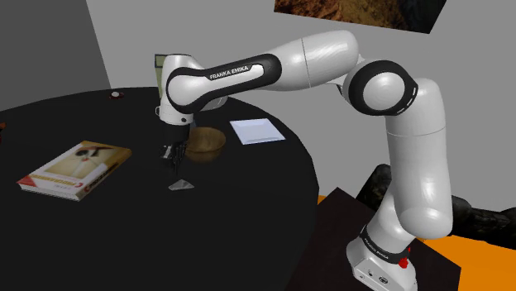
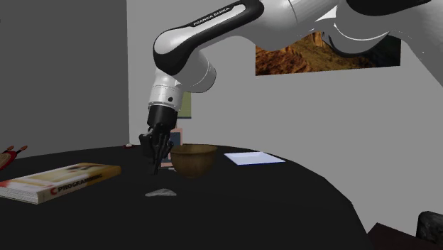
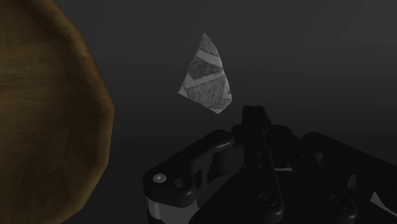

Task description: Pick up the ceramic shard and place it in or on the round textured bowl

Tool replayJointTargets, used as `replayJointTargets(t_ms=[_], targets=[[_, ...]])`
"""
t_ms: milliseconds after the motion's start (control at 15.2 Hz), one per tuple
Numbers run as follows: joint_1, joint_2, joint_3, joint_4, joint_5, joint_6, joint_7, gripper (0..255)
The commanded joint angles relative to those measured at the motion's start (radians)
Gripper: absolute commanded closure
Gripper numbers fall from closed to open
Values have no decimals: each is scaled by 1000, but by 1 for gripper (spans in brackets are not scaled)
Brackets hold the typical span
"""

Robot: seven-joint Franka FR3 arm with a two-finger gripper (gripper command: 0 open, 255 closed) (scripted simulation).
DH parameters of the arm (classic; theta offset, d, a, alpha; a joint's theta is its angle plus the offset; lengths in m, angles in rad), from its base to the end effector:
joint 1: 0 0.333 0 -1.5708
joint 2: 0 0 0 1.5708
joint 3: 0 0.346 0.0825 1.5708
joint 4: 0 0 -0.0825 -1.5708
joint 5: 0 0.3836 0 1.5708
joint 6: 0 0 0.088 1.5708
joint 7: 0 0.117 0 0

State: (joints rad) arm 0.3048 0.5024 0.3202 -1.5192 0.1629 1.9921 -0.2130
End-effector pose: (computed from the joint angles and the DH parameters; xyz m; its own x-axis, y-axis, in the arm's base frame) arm 0.5851 0.3911 0.4012 0.7462 0.6644 0.0403 0.6445 -0.7060 -0.2934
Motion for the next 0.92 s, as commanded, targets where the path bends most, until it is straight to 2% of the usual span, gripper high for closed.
replayJointTargets(t_ms=[0, 66, 264, 858], targets=[[0, 0, 0, 0, 0, 0, 0, 255], [0, 0, 0, 0, 0, 0, 0, 0], [49, -22, -42, -59, -188, 40, -81, 0], [57, 17, -45, -104, -198, 124, -75, 0]])
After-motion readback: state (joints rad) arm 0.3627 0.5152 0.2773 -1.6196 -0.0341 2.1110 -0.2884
